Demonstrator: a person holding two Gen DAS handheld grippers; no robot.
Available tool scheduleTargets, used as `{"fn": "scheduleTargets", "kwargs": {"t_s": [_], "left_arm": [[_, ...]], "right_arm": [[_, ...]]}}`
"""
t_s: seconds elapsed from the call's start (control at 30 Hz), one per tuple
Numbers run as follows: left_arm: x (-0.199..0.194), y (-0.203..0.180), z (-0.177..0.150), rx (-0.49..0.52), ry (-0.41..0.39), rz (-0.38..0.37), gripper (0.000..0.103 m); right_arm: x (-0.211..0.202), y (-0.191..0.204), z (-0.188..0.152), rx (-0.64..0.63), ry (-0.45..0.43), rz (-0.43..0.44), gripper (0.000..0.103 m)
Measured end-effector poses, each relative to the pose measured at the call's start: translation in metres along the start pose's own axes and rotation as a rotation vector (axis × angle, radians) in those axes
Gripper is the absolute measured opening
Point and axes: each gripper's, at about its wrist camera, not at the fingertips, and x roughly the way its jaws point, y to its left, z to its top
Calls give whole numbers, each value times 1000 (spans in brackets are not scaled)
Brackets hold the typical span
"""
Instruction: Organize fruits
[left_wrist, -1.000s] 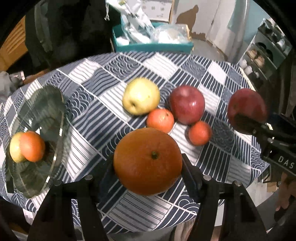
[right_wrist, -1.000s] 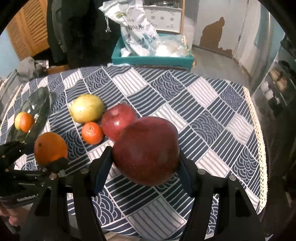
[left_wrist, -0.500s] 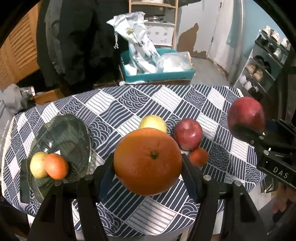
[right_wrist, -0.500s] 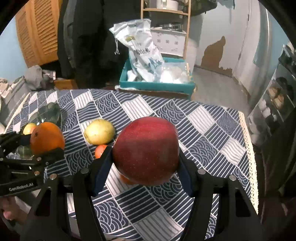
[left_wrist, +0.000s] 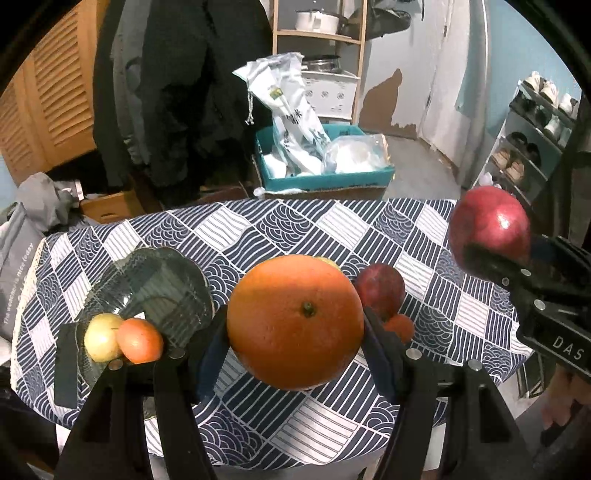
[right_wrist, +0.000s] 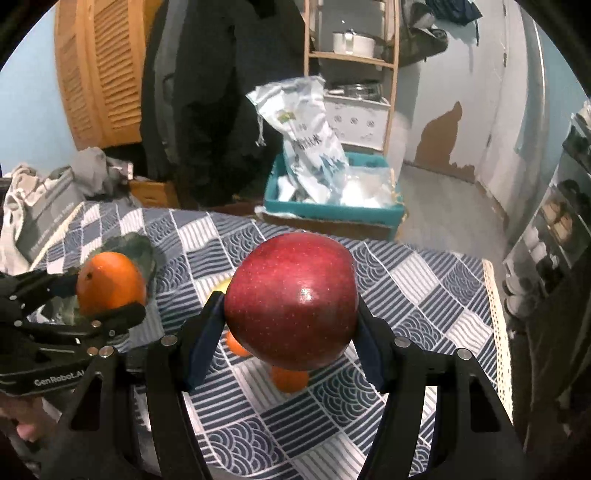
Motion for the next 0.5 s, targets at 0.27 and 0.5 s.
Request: {"fn": "scheduleTargets", "kwargs": {"t_s": [0.27,0.5], "left_arm": [[-21,23,3,-44,-35,3,69],[-31,47,5,-93,-52,21,69]], "right_arm": [[-10,21,16,-20,-39,47,66],[-8,44,29,-47,-53,88,66]]}}
